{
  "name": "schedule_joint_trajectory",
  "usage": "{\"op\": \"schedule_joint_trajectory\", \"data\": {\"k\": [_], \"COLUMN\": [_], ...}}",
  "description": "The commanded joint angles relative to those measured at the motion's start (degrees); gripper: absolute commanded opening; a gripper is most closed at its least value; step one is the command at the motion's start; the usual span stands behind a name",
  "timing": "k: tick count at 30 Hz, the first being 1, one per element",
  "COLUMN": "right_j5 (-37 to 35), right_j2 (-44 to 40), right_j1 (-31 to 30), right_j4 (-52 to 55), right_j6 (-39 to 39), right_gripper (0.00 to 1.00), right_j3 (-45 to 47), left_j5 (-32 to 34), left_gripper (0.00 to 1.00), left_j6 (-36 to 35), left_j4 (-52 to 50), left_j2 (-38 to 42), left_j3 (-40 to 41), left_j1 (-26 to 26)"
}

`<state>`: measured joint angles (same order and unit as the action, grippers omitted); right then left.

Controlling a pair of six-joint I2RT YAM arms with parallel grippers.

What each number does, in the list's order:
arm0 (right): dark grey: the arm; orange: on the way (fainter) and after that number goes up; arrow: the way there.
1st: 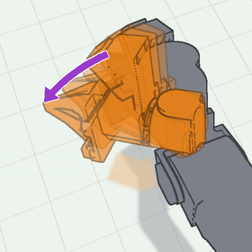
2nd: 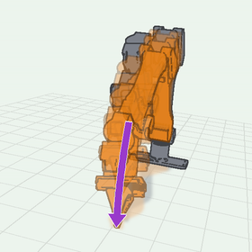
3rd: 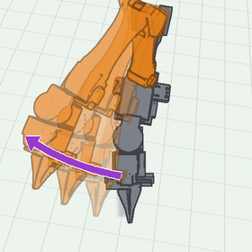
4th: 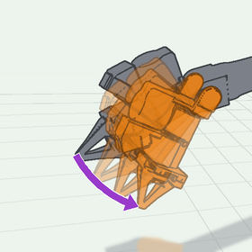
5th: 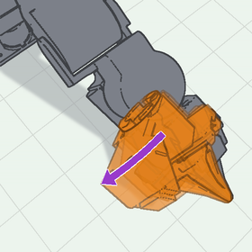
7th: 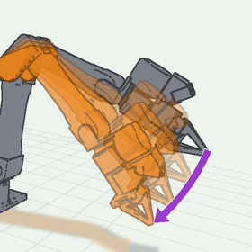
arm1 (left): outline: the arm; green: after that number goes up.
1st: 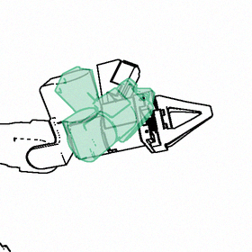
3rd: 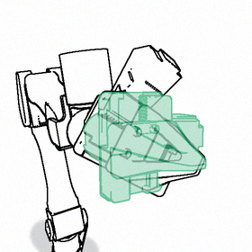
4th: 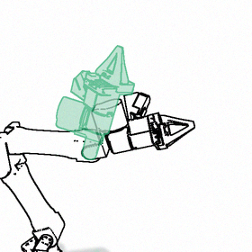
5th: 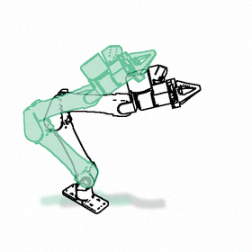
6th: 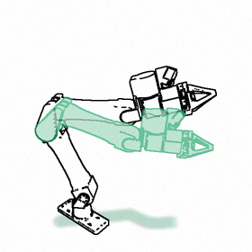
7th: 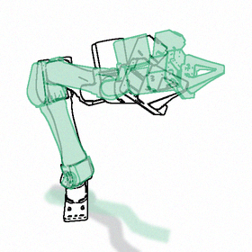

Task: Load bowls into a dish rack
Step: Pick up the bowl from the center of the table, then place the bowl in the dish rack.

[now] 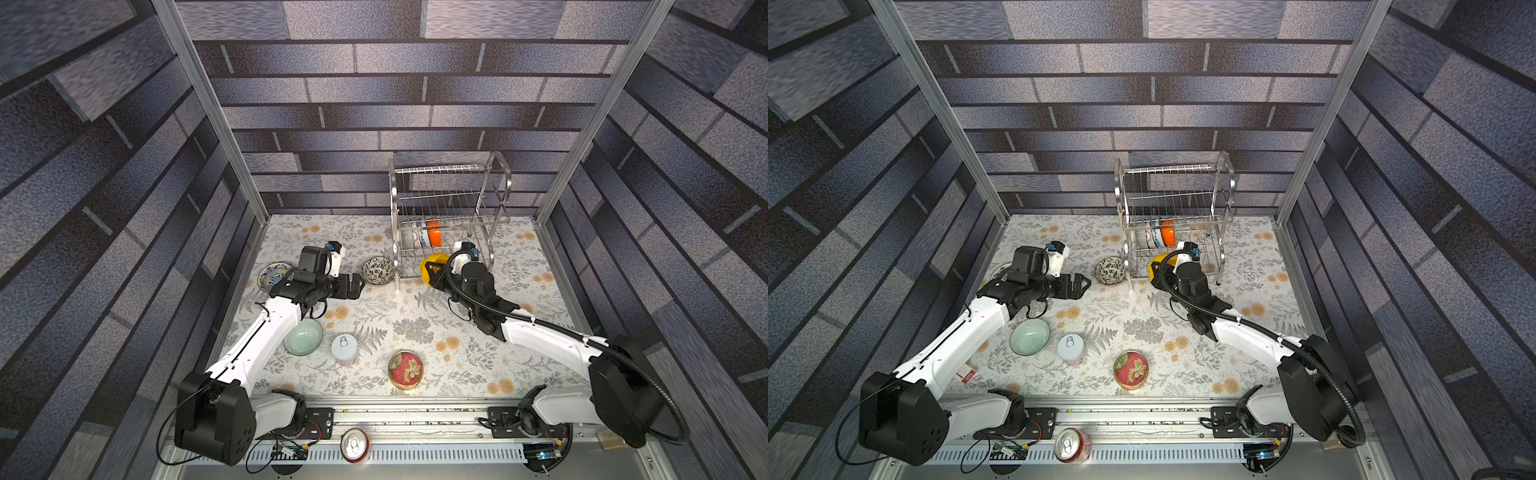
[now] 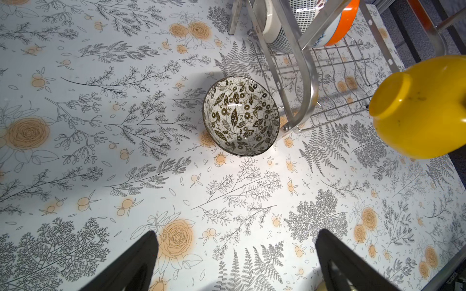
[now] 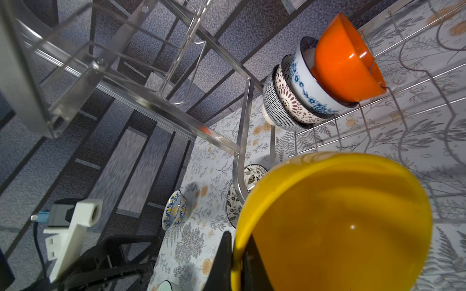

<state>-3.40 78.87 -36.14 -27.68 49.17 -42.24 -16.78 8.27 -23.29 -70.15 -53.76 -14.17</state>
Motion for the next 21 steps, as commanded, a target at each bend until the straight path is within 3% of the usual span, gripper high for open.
{"op": "schedule_joint_trajectory", "data": {"k": [1,21], "right_j5": [4.05,11.80], "right_j2": [2.47,17.33], "right_j1": [1.78,6.86], "right_j4": [-12.20,-28.88], "right_j6": [7.56,19.17], "right_gripper": [0.09,0.08], "right_j3": [-0.72,-5.79], "left_j5": [-1.32,-1.51], "left_gripper": [1.00,1.00], "left_j6": [-1.46,-1.77], "left_j4": [1.24,1.85], "left_j2": [2.20,2.55], "left_j3": [1.08,1.47], "left_j1": [-0.31,-0.61]}}
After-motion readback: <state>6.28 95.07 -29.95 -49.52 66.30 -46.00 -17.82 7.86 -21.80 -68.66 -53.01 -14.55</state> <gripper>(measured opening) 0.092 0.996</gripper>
